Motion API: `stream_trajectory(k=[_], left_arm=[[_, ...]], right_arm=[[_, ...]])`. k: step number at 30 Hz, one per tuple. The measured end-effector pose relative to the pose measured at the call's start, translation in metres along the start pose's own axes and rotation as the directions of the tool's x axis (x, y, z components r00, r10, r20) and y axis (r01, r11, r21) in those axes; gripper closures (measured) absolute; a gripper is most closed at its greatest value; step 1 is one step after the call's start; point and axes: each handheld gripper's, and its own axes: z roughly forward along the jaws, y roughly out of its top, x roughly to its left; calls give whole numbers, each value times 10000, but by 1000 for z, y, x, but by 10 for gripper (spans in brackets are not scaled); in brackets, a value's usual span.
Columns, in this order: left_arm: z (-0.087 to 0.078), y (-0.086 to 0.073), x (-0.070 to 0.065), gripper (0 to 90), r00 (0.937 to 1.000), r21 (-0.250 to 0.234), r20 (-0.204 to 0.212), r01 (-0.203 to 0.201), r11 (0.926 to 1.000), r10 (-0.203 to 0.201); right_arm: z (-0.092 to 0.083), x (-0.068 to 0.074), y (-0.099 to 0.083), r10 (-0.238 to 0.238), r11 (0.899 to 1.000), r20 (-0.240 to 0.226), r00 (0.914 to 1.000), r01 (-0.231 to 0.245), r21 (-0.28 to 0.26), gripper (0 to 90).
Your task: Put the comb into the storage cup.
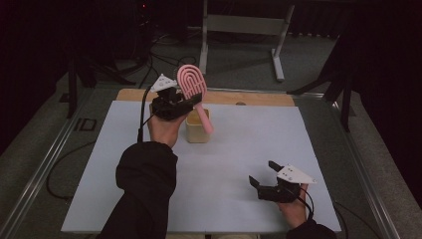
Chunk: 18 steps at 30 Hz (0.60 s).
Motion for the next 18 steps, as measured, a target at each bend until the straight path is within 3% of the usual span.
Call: stream_trajectory(k=[18], left_arm=[[8, 8, 6, 656, 9993, -5, -377, -30, 10000, 30]], right_arm=[[-2, 0, 1, 81, 9999, 26, 10000, -80, -122, 108]])
